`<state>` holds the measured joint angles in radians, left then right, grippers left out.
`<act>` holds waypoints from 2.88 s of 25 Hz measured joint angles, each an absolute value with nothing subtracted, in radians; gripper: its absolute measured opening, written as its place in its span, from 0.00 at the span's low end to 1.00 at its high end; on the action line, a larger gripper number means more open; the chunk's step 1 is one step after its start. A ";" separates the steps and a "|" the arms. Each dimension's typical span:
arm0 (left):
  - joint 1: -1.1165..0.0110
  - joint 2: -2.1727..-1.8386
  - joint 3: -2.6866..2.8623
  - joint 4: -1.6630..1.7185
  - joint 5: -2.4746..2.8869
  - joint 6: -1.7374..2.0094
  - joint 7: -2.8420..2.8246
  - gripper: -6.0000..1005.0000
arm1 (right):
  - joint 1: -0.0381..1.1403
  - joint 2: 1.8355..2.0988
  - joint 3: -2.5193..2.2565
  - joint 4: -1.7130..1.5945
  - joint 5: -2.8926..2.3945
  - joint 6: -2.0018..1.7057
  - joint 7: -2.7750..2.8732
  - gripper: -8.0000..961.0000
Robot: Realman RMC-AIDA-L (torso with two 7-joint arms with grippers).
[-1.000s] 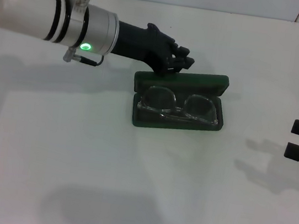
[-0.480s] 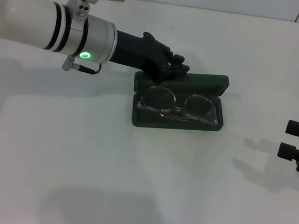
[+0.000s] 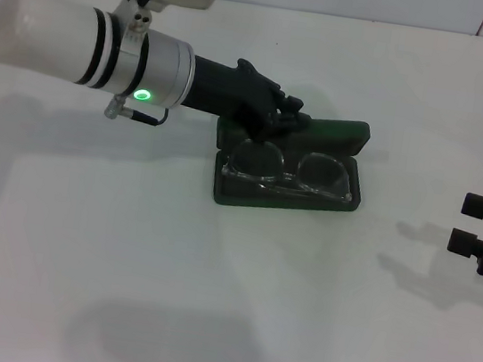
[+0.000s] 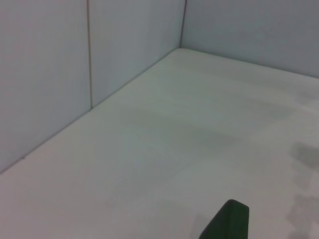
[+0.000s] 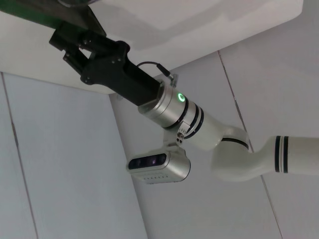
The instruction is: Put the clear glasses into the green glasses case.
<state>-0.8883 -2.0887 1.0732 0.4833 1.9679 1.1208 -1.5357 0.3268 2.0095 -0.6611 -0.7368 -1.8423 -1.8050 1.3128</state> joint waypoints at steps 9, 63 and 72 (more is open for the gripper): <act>-0.890 -2.089 1.114 0.477 1.965 1.126 -1.541 0.20 | 0.327 2.010 -0.661 -0.725 -1.842 -1.799 1.305 0.60; -0.611 -2.070 1.206 0.791 1.760 1.536 -1.538 0.17 | 0.320 2.002 -0.656 -0.731 -1.840 -1.827 1.303 0.63; -0.461 -2.058 0.924 0.619 1.658 1.903 -1.355 0.33 | 0.400 2.023 -0.826 -0.694 -1.814 -1.805 1.269 0.63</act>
<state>-0.4612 -2.0579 0.9241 0.6191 1.6582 1.9027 -1.3545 0.3997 2.0227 -0.8262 -0.6942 -1.8142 -1.8055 1.2693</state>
